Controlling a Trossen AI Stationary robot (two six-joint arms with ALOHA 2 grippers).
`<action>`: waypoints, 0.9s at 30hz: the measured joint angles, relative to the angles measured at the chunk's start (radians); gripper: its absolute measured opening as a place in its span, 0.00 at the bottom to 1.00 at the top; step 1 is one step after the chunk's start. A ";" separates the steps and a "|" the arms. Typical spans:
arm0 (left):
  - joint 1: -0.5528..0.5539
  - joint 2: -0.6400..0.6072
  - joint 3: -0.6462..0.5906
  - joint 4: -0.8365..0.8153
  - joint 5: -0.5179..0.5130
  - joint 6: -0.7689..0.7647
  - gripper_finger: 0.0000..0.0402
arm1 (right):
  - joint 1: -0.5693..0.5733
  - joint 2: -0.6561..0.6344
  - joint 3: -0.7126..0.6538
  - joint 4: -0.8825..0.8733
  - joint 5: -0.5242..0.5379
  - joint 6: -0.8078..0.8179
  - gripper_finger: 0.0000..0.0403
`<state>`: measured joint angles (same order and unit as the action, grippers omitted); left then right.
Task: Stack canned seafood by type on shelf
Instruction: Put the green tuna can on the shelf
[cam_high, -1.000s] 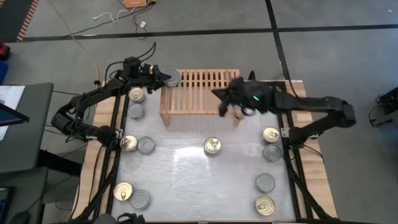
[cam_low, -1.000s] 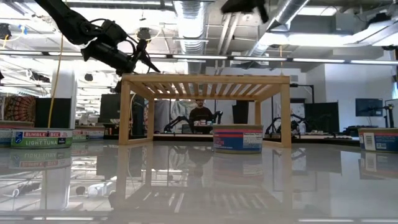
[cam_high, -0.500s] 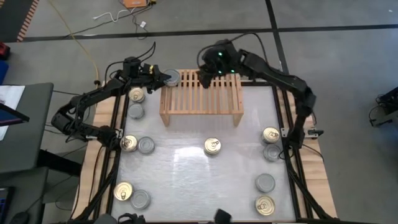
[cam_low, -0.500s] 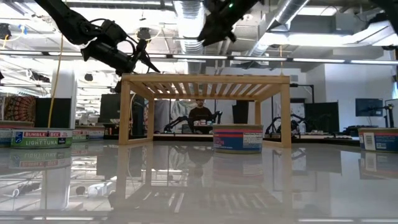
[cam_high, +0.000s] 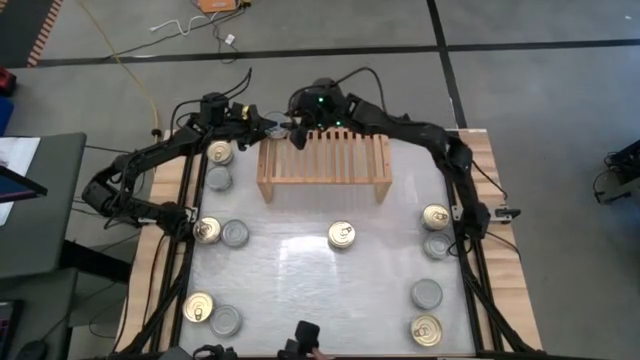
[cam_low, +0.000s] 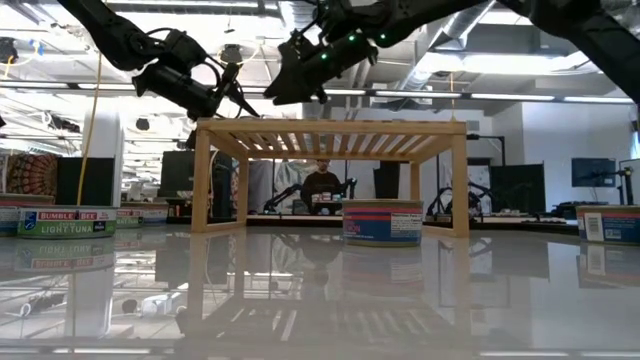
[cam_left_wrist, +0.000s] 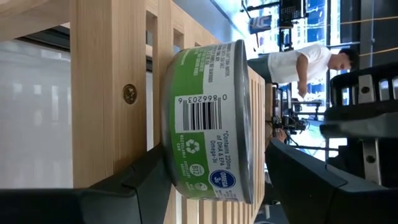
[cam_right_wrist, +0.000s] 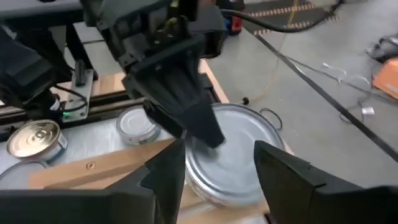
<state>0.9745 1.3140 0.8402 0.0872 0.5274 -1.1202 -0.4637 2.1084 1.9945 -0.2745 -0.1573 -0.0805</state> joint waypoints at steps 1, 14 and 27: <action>0.000 0.000 0.000 0.000 0.000 0.000 0.60 | 0.000 0.005 0.000 0.001 -0.002 -0.004 0.51; -0.019 0.000 0.000 0.003 -0.005 0.000 0.60 | -0.001 0.007 0.000 -0.004 -0.002 -0.067 0.32; -0.020 0.000 0.000 0.002 -0.013 0.001 0.60 | -0.002 0.007 -0.034 0.010 -0.001 -0.045 0.23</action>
<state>0.9546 1.3144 0.8402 0.0891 0.5147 -1.1194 -0.4655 2.1159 1.9609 -0.2644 -0.1585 -0.1259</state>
